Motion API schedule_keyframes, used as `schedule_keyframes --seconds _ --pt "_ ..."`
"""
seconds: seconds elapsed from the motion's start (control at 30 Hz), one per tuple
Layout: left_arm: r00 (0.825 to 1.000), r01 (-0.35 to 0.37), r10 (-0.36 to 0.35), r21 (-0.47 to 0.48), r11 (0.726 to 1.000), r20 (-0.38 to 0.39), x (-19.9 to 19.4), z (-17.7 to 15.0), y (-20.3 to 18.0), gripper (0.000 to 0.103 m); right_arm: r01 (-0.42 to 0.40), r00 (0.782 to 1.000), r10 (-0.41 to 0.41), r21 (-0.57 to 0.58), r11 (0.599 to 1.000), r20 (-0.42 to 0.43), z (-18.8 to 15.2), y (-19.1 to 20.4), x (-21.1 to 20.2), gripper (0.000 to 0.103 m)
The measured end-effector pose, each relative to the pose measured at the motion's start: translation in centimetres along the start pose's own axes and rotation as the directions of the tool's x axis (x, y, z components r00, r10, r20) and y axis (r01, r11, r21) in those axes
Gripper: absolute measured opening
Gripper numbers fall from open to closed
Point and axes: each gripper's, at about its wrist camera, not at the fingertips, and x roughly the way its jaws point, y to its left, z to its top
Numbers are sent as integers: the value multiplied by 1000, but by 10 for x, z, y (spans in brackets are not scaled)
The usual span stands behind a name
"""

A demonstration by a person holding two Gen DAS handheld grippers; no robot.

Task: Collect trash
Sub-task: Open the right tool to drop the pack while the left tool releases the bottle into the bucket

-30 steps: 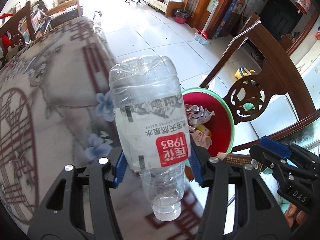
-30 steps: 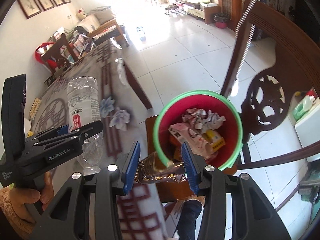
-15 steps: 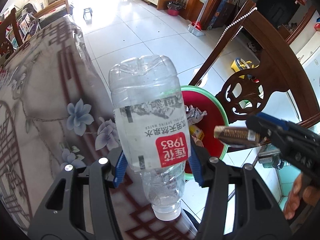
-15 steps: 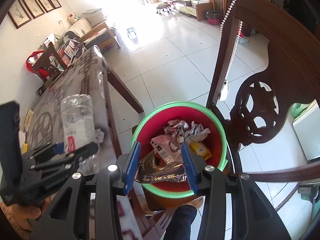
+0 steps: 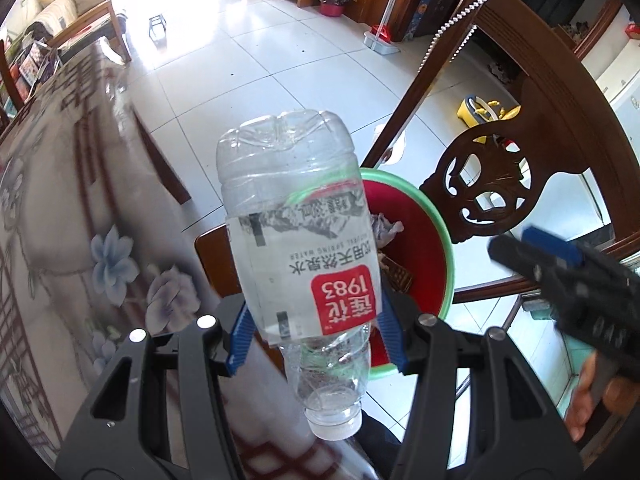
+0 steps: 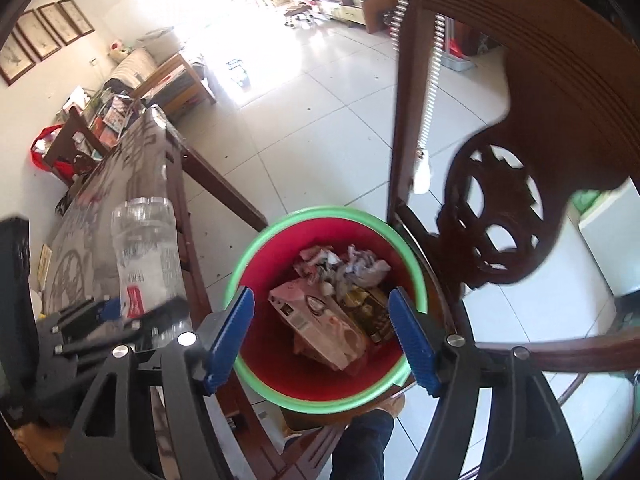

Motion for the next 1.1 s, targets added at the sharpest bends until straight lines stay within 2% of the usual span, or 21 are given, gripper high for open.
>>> schedule_keyframes --seconds 0.33,0.63,0.73,0.77,0.8,0.93,1.03,1.1 --pt "999 11 -8 70 998 -43 36 20 -34 51 19 999 -17 60 998 -31 -19 -25 -2 70" --pt "995 7 4 109 994 -102 64 25 -53 52 26 1000 -25 85 996 -6 -21 -35 -10 71" --pt "994 1 12 119 993 -109 66 23 -53 59 28 1000 -28 99 995 -4 -24 -39 -11 71" --pt "994 2 10 117 993 -108 65 22 -53 66 29 1000 -28 102 994 -4 -25 -39 -12 71" --pt "994 6 7 114 993 -106 65 22 -53 68 29 1000 -29 106 994 -3 -26 -39 -13 71" --pt "995 2 10 125 992 -99 58 21 -53 69 33 999 -34 114 993 4 -28 -36 -19 71" --pt "997 13 -4 130 991 -75 42 17 -51 76 45 999 -47 109 993 22 -29 -27 -27 72" --pt "999 23 -16 137 990 -48 27 11 -47 78 55 997 -60 109 993 42 -31 -20 -32 78"
